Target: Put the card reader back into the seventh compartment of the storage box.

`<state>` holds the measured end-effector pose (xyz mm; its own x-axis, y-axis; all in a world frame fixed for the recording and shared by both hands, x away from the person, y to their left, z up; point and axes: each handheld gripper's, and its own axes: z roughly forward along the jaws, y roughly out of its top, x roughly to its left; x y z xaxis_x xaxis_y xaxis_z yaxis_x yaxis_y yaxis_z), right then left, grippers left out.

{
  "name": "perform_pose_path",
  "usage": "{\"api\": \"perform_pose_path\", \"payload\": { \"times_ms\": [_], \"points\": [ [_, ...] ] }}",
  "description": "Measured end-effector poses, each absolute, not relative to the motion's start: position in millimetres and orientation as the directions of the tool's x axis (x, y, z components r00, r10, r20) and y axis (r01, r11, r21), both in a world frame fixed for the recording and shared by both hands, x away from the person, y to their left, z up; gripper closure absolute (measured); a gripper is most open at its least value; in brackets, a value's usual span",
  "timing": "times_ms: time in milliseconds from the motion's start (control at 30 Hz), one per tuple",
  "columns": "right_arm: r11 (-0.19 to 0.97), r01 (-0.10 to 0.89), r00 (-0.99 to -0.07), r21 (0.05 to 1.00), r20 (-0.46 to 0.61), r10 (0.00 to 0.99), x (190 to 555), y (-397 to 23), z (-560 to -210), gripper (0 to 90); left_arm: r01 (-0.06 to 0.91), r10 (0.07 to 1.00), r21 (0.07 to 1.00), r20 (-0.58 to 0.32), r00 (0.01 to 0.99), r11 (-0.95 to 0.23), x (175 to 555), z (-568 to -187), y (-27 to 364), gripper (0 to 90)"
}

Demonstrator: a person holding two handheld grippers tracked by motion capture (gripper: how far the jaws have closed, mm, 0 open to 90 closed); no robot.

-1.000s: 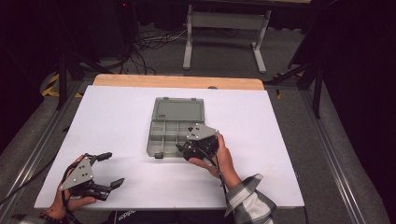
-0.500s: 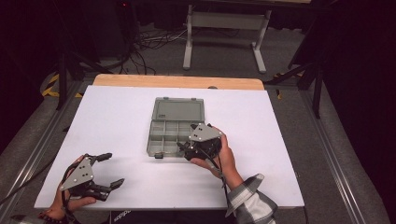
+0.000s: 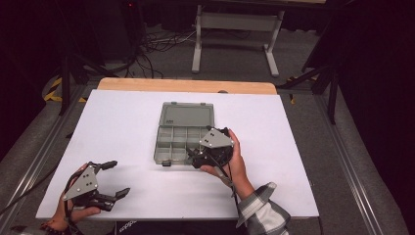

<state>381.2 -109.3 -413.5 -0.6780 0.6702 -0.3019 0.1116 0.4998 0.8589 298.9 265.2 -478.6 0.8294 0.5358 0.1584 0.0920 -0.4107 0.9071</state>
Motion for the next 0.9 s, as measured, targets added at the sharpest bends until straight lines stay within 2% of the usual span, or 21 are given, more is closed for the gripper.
{"api": "perform_pose_path", "payload": {
  "times_ms": [133, 900],
  "points": [
    [0.48, 0.107, -0.696, 0.871, -0.279, 0.662, 380, -110, -413, 5.4, 0.092, 0.538, 0.909, 0.157, 0.828, -0.407, 299, -479, 265, 7.8],
    [0.483, 0.044, -0.664, 0.874, -0.336, 0.668, 365, -120, -400, 4.7, 0.09, 0.536, 0.908, 0.16, 0.829, -0.41, 299, -479, 266, 7.8]
  ]
}}
